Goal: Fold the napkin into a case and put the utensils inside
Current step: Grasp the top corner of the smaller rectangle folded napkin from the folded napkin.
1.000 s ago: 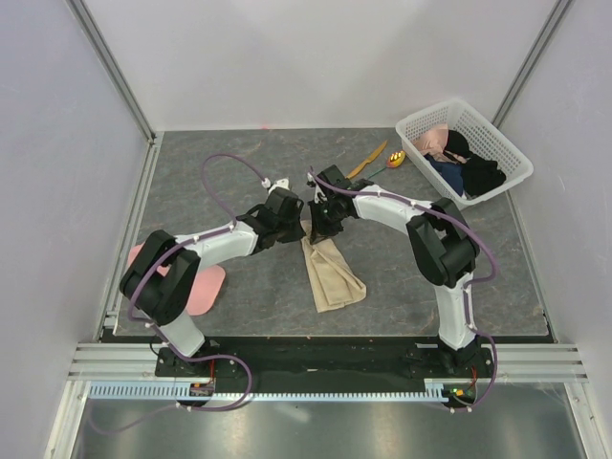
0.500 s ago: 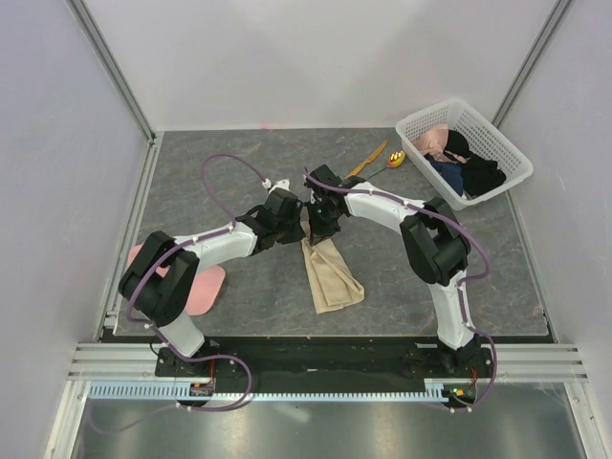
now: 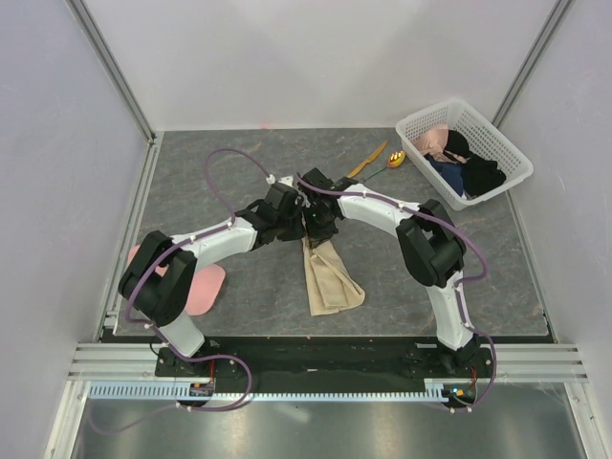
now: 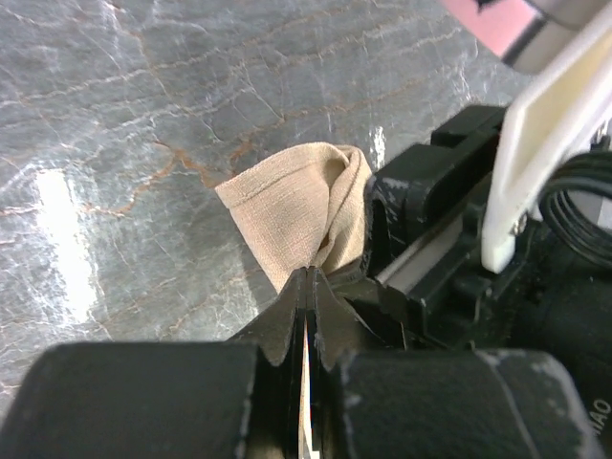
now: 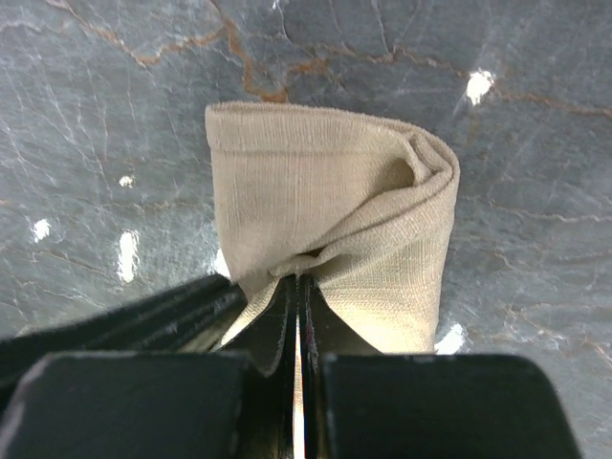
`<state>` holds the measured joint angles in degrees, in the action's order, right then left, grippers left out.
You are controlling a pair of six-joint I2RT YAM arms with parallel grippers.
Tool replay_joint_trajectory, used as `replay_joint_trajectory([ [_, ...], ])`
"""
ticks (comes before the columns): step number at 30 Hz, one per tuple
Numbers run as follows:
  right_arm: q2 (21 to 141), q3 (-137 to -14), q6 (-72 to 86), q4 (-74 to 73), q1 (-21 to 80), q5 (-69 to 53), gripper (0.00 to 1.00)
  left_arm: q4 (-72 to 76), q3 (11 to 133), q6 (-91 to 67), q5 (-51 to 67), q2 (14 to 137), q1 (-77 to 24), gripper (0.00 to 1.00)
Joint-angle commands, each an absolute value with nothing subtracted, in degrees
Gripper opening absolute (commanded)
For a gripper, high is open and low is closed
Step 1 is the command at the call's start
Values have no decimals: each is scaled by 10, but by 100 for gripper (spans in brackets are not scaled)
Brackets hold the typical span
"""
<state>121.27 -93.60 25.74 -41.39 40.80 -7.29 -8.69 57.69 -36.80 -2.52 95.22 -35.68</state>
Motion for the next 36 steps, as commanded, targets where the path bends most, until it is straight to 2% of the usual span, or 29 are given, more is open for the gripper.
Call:
replay_joint_trajectory([
  [1,1237,-974,276,-428,410,-83,0,-70,585,-360,-2,934,-352,2],
  [9,1273,-1041,366,-403,381,-152,0,-62,548,-369,10,929,-352,2],
  [15,1259,-998,433,-326,357,-192,0,-74,542,-358,-15,932,-352,2],
  [19,1235,-928,477,-234,358,-206,0,-89,547,-362,-28,929,-350,2],
  [26,1216,-845,511,-157,373,-194,0,-123,577,-363,-2,940,-316,2],
  [28,1215,-838,509,-150,374,-191,0,-134,578,-366,10,936,-310,6],
  [29,1216,-838,506,-150,374,-192,0,-134,576,-368,11,933,-305,16],
  [32,1217,-833,504,-149,374,-193,0,-134,561,-380,16,917,-288,28],
  [36,1217,-825,501,-144,377,-194,0,-131,562,-374,32,905,-277,32],
])
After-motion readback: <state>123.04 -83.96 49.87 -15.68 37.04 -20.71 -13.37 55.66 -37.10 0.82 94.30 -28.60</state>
